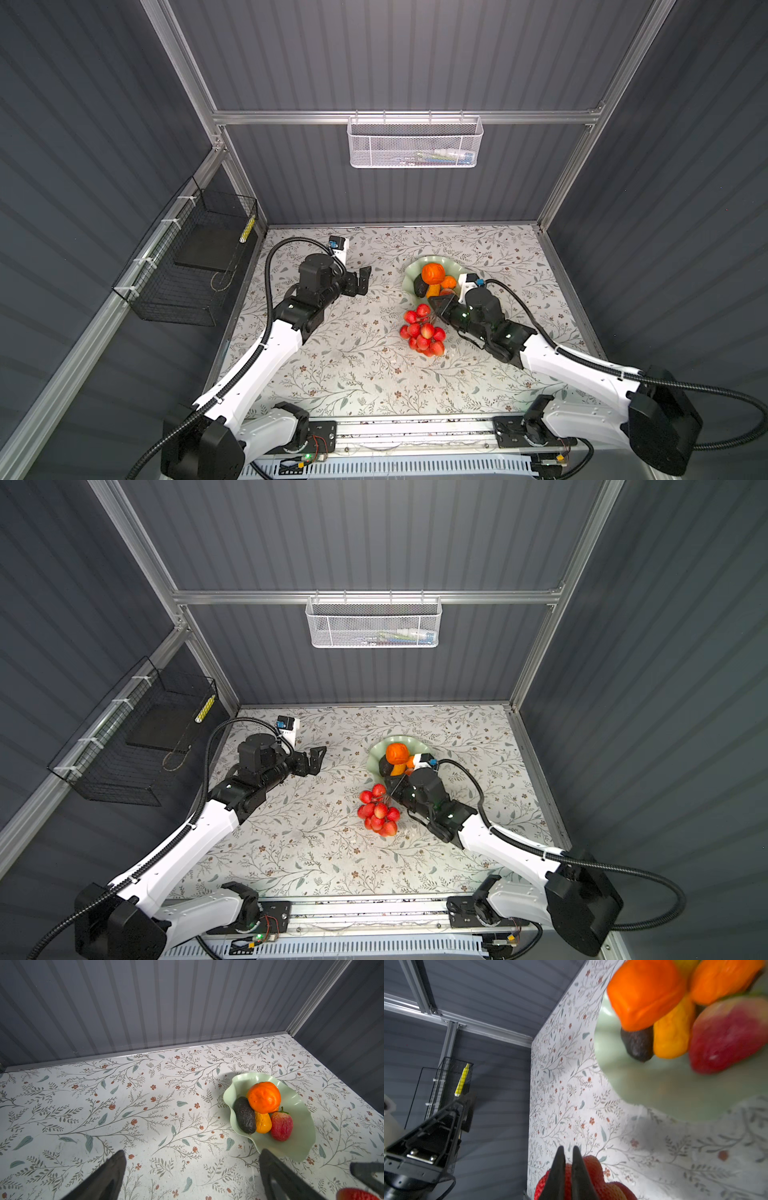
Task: Place and organize the fake fruits in the fruit bowl
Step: 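Lower the strawberry bunch into the bowl and open the right gripper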
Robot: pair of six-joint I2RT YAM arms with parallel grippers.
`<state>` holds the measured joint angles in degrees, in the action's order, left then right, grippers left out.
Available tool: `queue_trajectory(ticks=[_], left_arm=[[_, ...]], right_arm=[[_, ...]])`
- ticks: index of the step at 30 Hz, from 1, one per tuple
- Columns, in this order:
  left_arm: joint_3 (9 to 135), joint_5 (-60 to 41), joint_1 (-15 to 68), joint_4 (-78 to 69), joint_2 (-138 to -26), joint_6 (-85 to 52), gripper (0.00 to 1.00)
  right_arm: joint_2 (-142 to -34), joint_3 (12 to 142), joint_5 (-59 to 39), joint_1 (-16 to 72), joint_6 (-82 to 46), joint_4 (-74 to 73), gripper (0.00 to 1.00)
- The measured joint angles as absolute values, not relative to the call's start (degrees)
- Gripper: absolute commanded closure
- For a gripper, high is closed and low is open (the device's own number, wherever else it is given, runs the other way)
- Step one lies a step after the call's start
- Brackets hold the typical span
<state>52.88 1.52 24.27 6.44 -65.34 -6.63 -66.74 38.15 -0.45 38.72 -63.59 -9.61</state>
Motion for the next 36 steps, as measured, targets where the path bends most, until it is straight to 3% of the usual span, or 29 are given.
queue_trajectory(ticks=[6, 14, 25, 36], left_arm=[[52.88, 1.52, 24.27, 6.42, -65.01, -6.63, 0.00], [52.88, 1.50, 24.27, 6.42, -64.97, -6.63, 0.00], [52.88, 1.50, 24.27, 6.42, -64.97, -6.63, 0.00], [52.88, 1.17, 24.27, 6.33, -64.97, -6.63, 0.00]], right_arm=[[-67.24, 43.72, -7.73, 30.04, -55.48, -3.29, 0.98], [-75.61, 49.60, -19.07, 22.63, -49.36, -2.15, 0.97], [-89.71, 57.17, -27.42, 18.31, -45.47, -4.73, 0.98], [-91.70, 62.92, -30.65, 16.40, -43.86, -5.15, 0.96]])
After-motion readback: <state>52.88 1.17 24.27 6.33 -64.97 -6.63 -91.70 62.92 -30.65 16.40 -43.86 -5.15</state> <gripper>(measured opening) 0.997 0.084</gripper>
